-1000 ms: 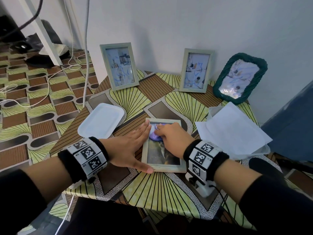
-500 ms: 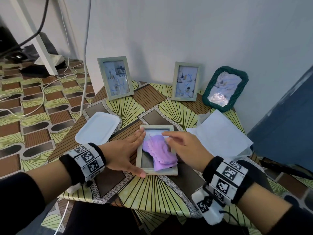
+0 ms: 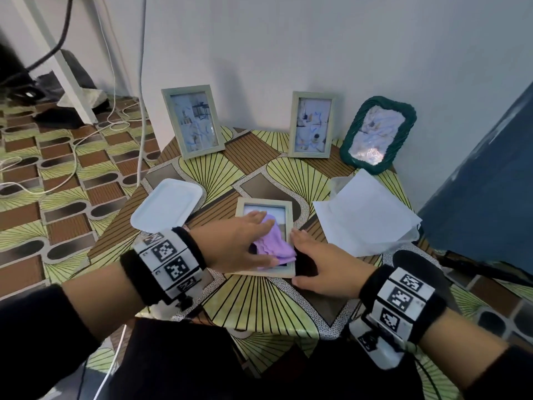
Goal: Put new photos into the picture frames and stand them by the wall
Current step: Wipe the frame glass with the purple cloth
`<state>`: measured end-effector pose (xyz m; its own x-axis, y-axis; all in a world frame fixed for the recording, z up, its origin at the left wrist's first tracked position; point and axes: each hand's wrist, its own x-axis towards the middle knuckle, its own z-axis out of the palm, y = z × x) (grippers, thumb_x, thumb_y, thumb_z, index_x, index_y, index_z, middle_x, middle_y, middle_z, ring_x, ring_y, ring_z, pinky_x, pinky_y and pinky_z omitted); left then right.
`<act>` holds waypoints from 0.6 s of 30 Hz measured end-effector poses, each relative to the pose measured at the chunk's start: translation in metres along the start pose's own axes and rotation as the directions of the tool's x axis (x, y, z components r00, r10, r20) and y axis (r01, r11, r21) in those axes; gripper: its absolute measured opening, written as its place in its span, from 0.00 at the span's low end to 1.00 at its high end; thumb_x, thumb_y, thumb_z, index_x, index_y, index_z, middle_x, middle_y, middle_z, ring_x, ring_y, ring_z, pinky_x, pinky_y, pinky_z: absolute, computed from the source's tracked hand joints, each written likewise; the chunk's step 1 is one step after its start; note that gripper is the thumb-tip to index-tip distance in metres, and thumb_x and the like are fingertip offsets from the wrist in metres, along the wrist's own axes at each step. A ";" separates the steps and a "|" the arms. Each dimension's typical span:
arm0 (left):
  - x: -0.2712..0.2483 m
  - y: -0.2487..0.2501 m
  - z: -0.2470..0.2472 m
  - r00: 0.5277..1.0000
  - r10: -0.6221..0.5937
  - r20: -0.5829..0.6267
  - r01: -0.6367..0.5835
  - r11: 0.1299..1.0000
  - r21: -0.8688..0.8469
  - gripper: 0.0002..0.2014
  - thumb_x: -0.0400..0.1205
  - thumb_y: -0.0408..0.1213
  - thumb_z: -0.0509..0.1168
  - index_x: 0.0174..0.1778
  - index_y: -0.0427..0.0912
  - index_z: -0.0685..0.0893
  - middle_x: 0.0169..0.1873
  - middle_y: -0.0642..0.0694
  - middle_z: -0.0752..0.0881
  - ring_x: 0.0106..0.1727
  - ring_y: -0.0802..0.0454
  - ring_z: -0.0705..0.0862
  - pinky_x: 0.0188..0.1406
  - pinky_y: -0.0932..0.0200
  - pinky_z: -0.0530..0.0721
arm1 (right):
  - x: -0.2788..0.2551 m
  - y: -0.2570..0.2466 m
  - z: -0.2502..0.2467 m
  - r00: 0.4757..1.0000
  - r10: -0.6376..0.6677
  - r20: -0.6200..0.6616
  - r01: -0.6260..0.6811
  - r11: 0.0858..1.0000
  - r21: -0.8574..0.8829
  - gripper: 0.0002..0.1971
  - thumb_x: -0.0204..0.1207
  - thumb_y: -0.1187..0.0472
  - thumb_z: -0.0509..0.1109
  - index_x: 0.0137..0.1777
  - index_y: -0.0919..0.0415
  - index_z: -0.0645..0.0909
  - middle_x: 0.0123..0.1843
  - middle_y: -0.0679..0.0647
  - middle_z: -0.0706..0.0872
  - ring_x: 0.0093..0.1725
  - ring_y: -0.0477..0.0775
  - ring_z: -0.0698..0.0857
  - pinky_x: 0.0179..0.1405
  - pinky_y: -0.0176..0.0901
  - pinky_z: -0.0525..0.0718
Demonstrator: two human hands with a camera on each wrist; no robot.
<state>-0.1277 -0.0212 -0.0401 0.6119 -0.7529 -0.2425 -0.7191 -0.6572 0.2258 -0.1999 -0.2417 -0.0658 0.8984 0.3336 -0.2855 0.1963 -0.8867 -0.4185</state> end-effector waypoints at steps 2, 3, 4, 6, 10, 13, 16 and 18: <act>0.007 0.012 0.007 0.996 -0.025 0.080 0.020 0.998 0.061 0.45 0.81 0.69 0.50 0.86 0.44 0.49 0.86 0.41 0.50 0.86 0.47 0.52 0.84 0.49 0.56 | 0.003 0.000 0.000 1.000 0.010 -0.006 -0.010 1.000 -0.013 0.46 0.78 0.47 0.70 0.87 0.60 0.45 0.88 0.53 0.44 0.86 0.47 0.43 0.83 0.39 0.47; 0.011 0.016 0.009 0.995 -0.039 0.092 0.031 0.996 0.083 0.45 0.81 0.69 0.49 0.86 0.42 0.48 0.86 0.39 0.52 0.86 0.44 0.55 0.84 0.47 0.60 | 0.004 0.000 0.000 1.000 0.016 -0.013 -0.016 1.000 -0.019 0.46 0.79 0.46 0.70 0.87 0.60 0.46 0.88 0.53 0.44 0.86 0.47 0.43 0.82 0.38 0.46; 0.014 0.019 0.011 0.995 -0.048 0.088 0.039 0.994 0.104 0.44 0.82 0.69 0.48 0.86 0.42 0.48 0.85 0.37 0.55 0.84 0.42 0.60 0.81 0.45 0.66 | 0.005 0.001 0.000 1.000 0.020 -0.019 -0.020 1.000 -0.021 0.46 0.79 0.46 0.70 0.87 0.60 0.46 0.88 0.54 0.44 0.86 0.47 0.44 0.81 0.36 0.45; 0.019 0.021 0.013 0.997 -0.045 0.062 0.036 0.988 0.147 0.39 0.85 0.64 0.49 0.86 0.41 0.52 0.81 0.35 0.65 0.77 0.40 0.72 0.75 0.45 0.75 | 0.006 0.001 0.000 1.000 0.022 -0.020 -0.023 0.999 -0.022 0.45 0.79 0.45 0.69 0.87 0.60 0.46 0.88 0.55 0.45 0.86 0.47 0.45 0.77 0.32 0.44; 0.022 0.015 0.012 1.000 -0.009 -0.025 0.012 0.992 0.126 0.22 0.88 0.45 0.55 0.76 0.41 0.72 0.65 0.37 0.81 0.61 0.40 0.83 0.61 0.48 0.82 | 0.005 -0.002 -0.001 1.000 0.022 -0.006 -0.022 1.000 -0.020 0.45 0.79 0.45 0.69 0.87 0.58 0.46 0.88 0.52 0.45 0.86 0.45 0.47 0.74 0.29 0.45; 0.018 0.005 0.006 0.991 -0.017 -0.131 0.020 1.000 0.015 0.17 0.84 0.34 0.59 0.68 0.43 0.80 0.55 0.40 0.87 0.55 0.41 0.85 0.52 0.51 0.81 | 0.007 -0.006 -0.005 0.999 0.043 0.028 -0.043 0.999 -0.010 0.43 0.80 0.47 0.69 0.87 0.58 0.49 0.88 0.52 0.46 0.86 0.48 0.51 0.80 0.37 0.55; 0.007 -0.009 -0.005 0.957 -0.081 -0.280 0.037 0.987 -0.157 0.21 0.83 0.33 0.61 0.72 0.47 0.80 0.54 0.45 0.89 0.53 0.47 0.86 0.46 0.61 0.78 | 0.010 -0.013 -0.010 0.999 0.026 0.035 -0.029 0.997 0.067 0.34 0.82 0.52 0.66 0.85 0.55 0.57 0.88 0.54 0.51 0.85 0.49 0.56 0.79 0.42 0.62; -0.007 -0.026 -0.014 0.885 -0.114 -0.451 0.031 0.982 -0.186 0.20 0.81 0.33 0.64 0.69 0.49 0.83 0.46 0.51 0.90 0.44 0.62 0.85 0.40 0.73 0.75 | 0.010 -0.016 -0.012 0.999 0.034 0.021 -0.036 0.992 0.117 0.30 0.84 0.53 0.64 0.83 0.53 0.58 0.87 0.53 0.56 0.82 0.52 0.64 0.78 0.45 0.66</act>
<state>-0.1088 0.0002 -0.0306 0.7719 -0.6081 0.1856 -0.6259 -0.6755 0.3898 -0.1890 -0.2279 -0.0513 0.8962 0.3098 -0.3177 0.1162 -0.8549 -0.5057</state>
